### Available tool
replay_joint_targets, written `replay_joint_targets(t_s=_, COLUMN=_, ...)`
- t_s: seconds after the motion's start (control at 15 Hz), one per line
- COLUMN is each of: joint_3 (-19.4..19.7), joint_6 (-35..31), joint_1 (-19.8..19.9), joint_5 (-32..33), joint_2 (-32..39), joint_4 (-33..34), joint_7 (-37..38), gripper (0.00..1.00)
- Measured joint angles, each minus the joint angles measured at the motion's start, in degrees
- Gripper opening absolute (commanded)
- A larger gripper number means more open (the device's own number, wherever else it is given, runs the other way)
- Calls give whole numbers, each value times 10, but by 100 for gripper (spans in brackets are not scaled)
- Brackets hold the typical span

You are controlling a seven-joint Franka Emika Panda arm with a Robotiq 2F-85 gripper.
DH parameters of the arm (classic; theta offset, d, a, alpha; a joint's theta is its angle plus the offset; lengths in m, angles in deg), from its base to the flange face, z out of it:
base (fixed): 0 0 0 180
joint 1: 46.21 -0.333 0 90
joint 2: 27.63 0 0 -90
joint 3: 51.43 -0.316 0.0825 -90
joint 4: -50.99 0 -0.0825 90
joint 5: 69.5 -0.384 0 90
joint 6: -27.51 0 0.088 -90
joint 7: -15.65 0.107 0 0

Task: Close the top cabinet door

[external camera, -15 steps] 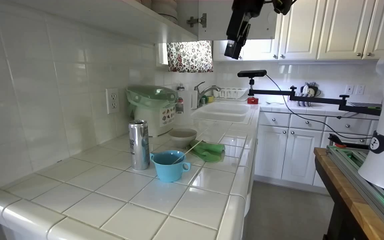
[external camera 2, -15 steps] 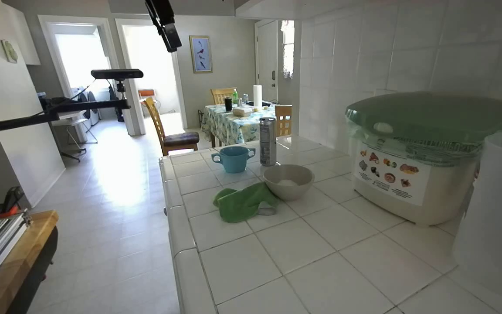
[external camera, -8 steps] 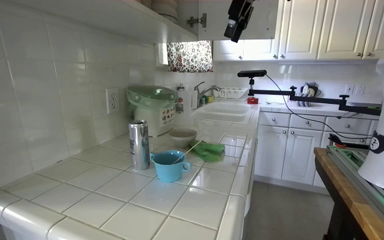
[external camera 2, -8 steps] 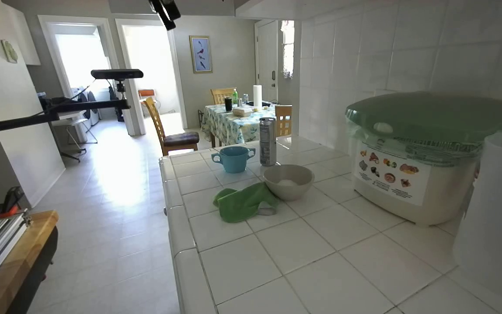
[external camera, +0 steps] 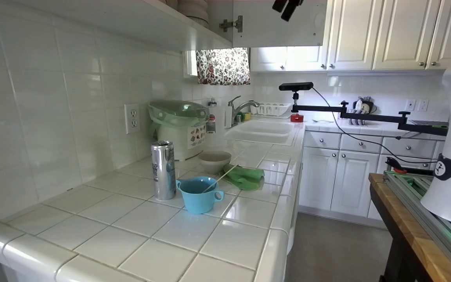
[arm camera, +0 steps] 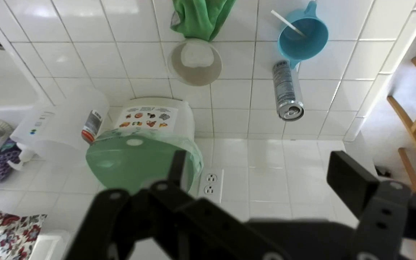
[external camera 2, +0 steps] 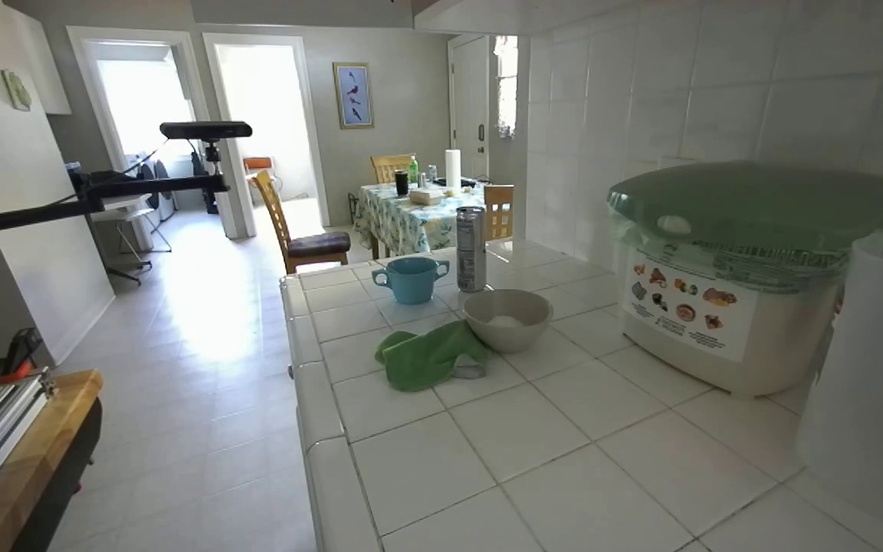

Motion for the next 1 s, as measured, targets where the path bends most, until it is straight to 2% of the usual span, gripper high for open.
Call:
replay_joint_targets(t_s=0.27, joint_3=-6, joint_6=2, joint_1=29, joint_5=23, joint_2=-43, joint_4=0, joint_7=28, gripper=100)
replay_joint_targets(t_s=1.0, joint_3=-24, joint_6=24, joint_1=157, joint_5=93, joint_2=-118, joint_4=0, joint_7=121, gripper=100)
